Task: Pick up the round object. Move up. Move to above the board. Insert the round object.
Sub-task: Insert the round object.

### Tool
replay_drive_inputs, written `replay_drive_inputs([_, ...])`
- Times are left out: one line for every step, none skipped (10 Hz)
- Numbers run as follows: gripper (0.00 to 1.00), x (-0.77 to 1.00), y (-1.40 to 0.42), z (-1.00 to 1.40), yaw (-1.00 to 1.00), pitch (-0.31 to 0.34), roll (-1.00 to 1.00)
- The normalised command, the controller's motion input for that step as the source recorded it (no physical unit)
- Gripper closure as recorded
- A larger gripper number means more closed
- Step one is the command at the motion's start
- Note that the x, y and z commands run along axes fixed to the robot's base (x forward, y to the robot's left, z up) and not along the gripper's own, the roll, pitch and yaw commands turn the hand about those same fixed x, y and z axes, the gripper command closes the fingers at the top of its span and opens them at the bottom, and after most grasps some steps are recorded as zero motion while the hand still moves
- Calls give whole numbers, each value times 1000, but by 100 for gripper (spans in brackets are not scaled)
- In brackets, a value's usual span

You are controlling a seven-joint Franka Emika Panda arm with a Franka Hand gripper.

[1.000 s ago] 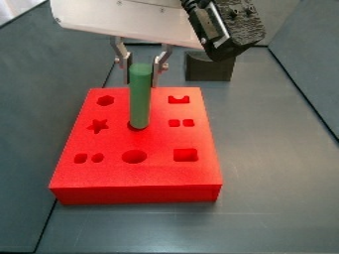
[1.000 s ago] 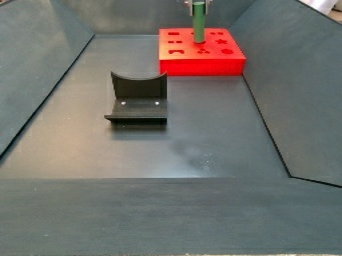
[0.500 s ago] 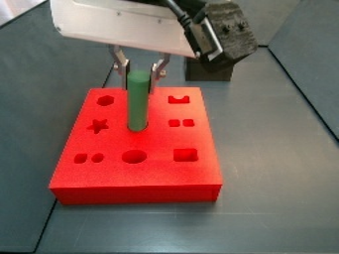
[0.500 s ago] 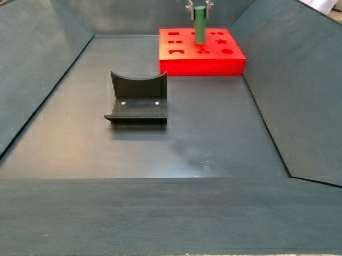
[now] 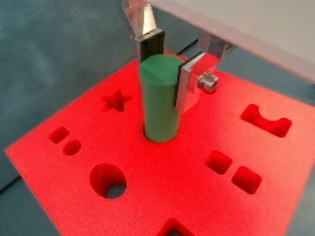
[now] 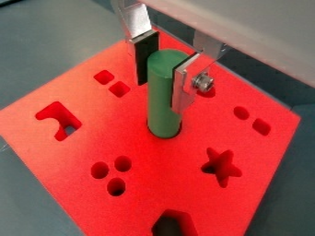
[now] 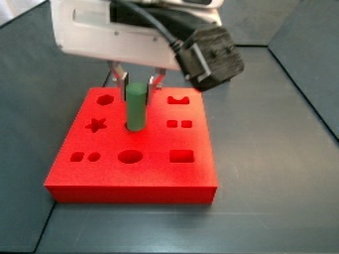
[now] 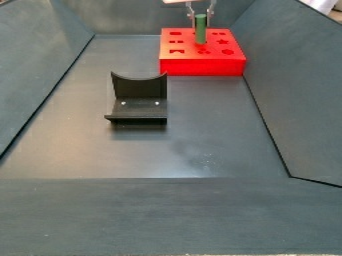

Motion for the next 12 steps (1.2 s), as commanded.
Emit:
replay_drive_inputs([100, -69, -54, -677, 0, -134, 301])
replay_drive_inputs([100, 0, -6, -731, 0, -127, 261])
replay_drive_inputs([100, 0, -23, -749, 0, -133, 241])
replay_drive_inputs([100, 54, 0, -957, -26, -139, 34])
replay_drive_inputs([100, 26, 0, -1000, -31, -96, 0])
replay_drive_inputs([100, 0, 0, -963, -86, 0, 74])
replay_drive_inputs([100, 23, 0, -949, -120, 0, 49])
replay_drive_inputs([100, 0, 0, -974, -43, -10, 0])
replay_drive_inputs([100, 63, 51, -889, 246, -163, 26])
replay_drive_inputs([100, 0, 0, -786, 303, -220, 9])
replay_drive_inputs([100, -54, 0, -640, 294, -290, 0])
replay_drive_inputs([100, -143, 0, -611, 257, -316, 0])
